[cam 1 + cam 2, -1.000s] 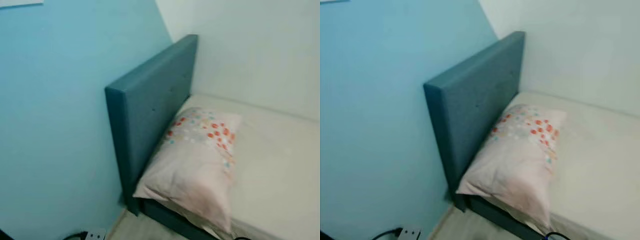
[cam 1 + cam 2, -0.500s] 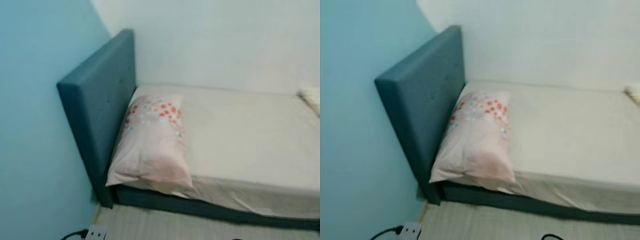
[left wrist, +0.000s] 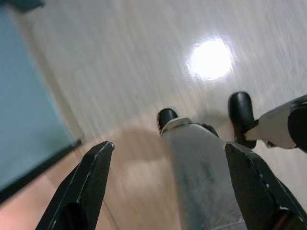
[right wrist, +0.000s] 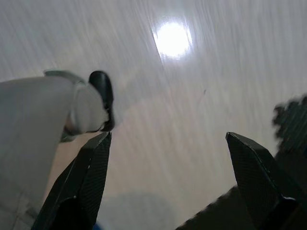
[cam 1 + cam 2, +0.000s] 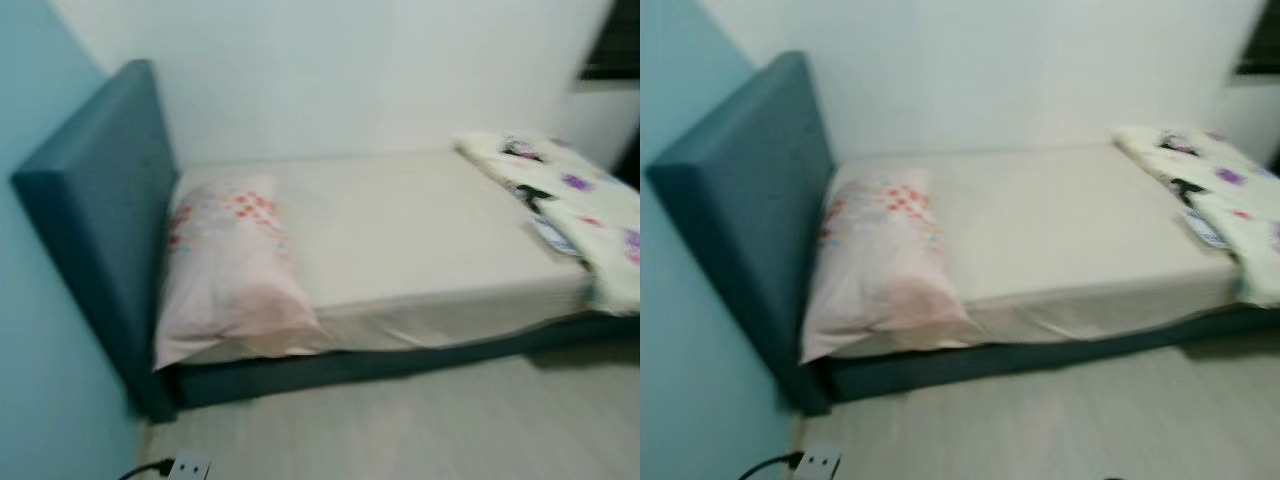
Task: Clean up the room
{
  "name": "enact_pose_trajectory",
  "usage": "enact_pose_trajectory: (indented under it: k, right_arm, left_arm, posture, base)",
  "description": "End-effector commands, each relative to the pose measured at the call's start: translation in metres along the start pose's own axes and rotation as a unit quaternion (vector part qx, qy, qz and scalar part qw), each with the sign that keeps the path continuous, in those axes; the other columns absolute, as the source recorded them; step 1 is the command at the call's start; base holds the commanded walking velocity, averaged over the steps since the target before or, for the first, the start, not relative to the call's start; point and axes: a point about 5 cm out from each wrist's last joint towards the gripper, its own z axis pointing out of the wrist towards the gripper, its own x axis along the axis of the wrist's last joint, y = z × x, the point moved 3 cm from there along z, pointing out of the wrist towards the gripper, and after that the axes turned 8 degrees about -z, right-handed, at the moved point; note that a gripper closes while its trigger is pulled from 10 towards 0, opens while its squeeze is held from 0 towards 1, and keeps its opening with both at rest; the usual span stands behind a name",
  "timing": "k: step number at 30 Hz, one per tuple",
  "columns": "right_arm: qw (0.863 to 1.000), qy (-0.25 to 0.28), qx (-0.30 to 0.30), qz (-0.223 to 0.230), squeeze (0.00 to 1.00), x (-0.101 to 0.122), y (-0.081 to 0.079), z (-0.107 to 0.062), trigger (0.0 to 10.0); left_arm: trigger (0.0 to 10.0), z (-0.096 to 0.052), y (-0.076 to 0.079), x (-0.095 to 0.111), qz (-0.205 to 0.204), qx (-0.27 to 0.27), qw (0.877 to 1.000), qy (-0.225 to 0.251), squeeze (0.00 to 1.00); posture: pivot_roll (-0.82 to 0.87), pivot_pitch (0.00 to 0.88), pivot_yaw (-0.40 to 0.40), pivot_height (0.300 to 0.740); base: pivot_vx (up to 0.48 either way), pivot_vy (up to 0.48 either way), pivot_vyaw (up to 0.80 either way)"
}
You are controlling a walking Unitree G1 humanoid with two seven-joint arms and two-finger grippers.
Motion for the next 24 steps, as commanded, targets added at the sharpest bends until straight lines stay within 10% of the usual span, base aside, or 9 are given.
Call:
enact_pose_trajectory:
  k: [1, 24]
  right_arm:
    - [1.0, -0.001, 0.001, 0.005, 0.0, -0.001, -0.001, 0.0, 10.0]
    - [1.0, 0.009, 0.008, -0.012, 0.0, 0.013, -0.022, 0.003, 10.0]
  left_arm:
    - [10.0, 0.0, -0.001, 0.004, 0.006, -0.003, 1.0, 0.006, 0.0]
    - [10.0, 0.002, 0.005, 0.013, 0.023, -0.019, 0.999, 0.012, 0.0]
  posture:
    - [0.09, 0.0, -0.034, 0.74]
    - [0.09, 0.0, -0.039, 0.74]
  base:
    - [0.0, 0.0, -0.77]
    - [0.205, 0.0, -0.3]
